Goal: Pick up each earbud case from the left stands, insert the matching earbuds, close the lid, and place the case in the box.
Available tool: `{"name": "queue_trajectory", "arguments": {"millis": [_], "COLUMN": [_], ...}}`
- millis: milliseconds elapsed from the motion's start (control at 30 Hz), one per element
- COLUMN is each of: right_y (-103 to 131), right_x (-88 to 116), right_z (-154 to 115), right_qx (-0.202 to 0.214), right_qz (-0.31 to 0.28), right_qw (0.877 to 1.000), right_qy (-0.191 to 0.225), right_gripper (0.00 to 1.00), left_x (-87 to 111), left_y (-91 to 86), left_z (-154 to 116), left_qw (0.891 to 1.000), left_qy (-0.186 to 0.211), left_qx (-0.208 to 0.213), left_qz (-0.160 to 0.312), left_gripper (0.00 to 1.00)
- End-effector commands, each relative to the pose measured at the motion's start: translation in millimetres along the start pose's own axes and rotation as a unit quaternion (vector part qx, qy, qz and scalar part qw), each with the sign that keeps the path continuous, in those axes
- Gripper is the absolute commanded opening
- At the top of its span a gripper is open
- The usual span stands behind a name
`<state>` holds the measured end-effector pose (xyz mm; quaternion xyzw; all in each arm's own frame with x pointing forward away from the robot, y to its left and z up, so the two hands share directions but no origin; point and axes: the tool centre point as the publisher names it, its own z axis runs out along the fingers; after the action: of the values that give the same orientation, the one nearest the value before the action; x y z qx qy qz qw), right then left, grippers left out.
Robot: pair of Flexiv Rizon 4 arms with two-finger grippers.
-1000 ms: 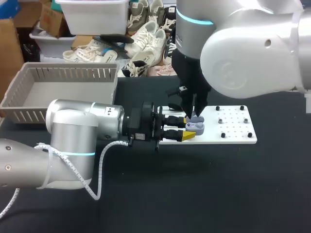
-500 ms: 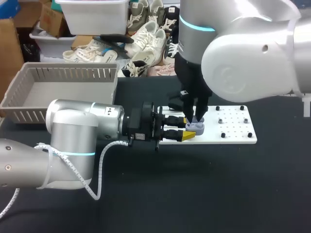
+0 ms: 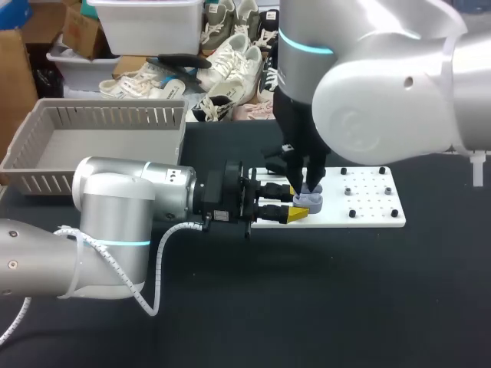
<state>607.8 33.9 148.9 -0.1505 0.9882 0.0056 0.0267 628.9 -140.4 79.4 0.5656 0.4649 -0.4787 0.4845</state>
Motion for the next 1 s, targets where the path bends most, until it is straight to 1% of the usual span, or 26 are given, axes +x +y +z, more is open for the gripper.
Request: {"name": "queue_trajectory", "arguments": {"millis": [33, 1000], "right_y": [-0.6, -0.4], "right_x": [1.0, -4.3], "right_z": [2.9, 13.9], "right_qx": [0.000, 0.011], "right_qz": [0.003, 0.004], "right_qw": [1.000, 1.000], "right_qy": [-0.003, -0.002], "right_gripper": [0.00, 0.00], "left_x": [0.7, 0.7], "left_y": [0.9, 0.9], "left_z": [0.0, 0.0], "left_qw": [1.000, 1.000], "left_qy": [-0.001, -0.001], "left_qx": [0.001, 0.001], "left_qz": [0.000, 0.000], "left_gripper": [0.00, 0.00]}}
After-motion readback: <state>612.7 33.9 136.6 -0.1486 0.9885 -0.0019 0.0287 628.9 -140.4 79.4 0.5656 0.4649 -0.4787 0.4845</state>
